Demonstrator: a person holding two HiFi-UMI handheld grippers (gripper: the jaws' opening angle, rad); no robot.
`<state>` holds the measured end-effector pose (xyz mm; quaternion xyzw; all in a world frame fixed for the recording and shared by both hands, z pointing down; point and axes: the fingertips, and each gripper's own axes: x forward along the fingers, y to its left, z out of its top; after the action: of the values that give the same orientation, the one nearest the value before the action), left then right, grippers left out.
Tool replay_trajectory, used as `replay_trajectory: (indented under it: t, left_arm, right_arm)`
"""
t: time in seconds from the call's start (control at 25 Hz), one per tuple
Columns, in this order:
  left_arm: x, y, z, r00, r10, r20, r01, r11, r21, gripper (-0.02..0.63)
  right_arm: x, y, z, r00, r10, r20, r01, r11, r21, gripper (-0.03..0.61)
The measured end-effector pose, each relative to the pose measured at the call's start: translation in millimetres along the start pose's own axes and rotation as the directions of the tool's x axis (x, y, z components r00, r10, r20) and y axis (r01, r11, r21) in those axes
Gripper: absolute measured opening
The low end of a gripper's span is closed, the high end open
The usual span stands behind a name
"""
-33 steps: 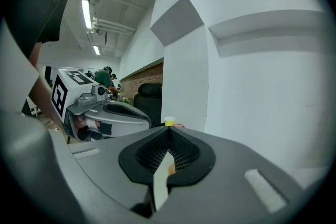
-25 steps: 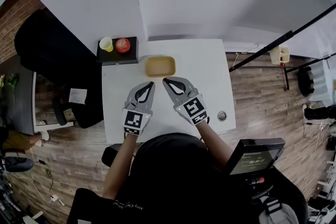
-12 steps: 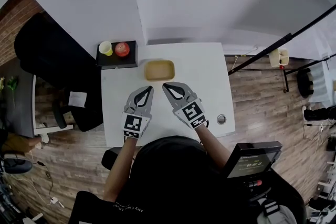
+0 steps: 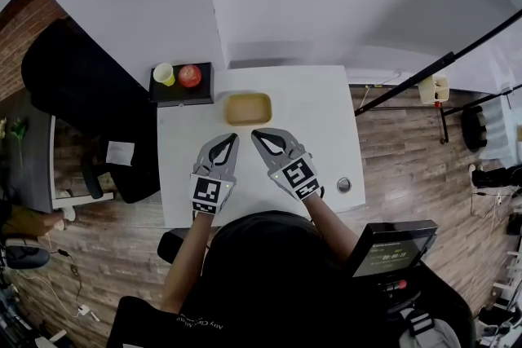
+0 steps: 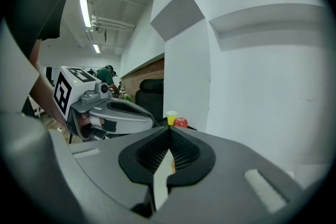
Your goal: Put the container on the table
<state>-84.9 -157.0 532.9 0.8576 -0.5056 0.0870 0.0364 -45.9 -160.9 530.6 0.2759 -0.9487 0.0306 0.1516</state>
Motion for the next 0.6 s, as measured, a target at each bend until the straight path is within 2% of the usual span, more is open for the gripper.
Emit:
replay_trajectory:
  t: [0.6]
  left_arm:
    - [-2, -4, -10, 1.000, -0.001, -0.027, 0.001, 1.000, -0.018, 0.002]
  right_arm:
    - [1, 12, -3, 0.999, 0.045, -0.012, -0.045, 0.999, -0.022, 0.012]
